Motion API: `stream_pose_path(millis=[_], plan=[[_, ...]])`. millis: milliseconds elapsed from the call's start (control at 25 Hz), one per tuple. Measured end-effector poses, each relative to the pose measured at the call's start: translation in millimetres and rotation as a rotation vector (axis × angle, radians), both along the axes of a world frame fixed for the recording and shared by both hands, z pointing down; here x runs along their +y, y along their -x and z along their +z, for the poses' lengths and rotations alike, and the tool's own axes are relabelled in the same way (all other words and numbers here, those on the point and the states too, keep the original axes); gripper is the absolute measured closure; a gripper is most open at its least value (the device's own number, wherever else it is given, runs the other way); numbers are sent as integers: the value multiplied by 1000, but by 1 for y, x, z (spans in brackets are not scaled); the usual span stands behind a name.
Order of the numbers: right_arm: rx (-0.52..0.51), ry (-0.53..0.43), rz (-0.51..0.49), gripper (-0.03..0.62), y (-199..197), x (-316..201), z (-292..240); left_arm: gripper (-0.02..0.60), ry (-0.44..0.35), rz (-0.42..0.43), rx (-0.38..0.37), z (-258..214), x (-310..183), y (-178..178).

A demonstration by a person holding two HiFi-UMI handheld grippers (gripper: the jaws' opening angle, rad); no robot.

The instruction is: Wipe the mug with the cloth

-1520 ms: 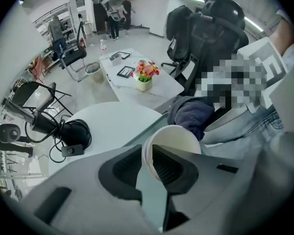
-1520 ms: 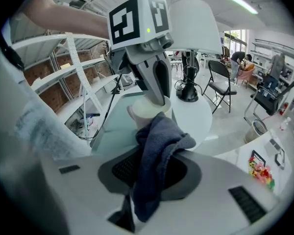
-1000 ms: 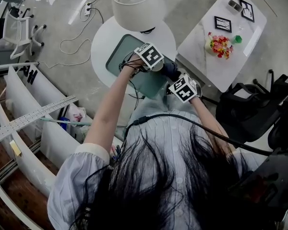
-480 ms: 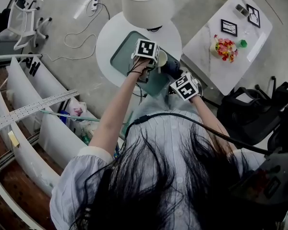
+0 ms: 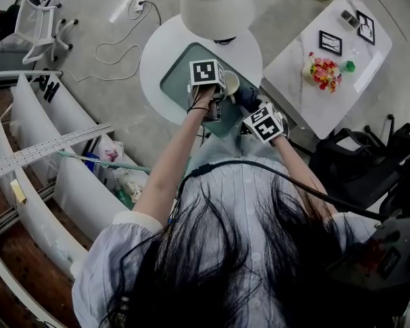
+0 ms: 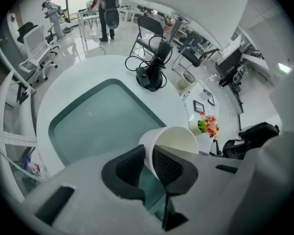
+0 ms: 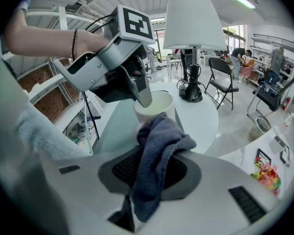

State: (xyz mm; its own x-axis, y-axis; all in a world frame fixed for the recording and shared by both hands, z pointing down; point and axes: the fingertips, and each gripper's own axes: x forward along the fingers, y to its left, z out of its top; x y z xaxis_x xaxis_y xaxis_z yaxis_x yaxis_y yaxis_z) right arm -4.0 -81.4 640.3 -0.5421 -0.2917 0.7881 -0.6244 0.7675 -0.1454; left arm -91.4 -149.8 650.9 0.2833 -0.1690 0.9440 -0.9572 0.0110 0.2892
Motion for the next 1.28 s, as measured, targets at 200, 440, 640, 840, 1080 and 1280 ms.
stream_pose_path(millis=[200, 440, 640, 840, 1080, 1280], plan=[[0, 2, 18, 500, -4, -1, 0, 525, -7, -151, 22, 1, 3, 5], [-19, -23, 62, 500, -12, -8, -4, 525, 3, -349, 57, -1, 6, 7], [-42, 4, 122, 500, -18, -6, -3, 525, -2, -444, 57, 0, 7, 10], [-23, -16, 97, 500, -23, -7, -4, 525, -15, -506, 55, 3, 7, 10], [-31, -14, 79, 500, -21, 0, -5, 525, -23, -482, 61, 2, 5, 8], [-55, 6, 105, 500, -23, 4, -10, 523, -53, -380, 20, -2, 5, 9]])
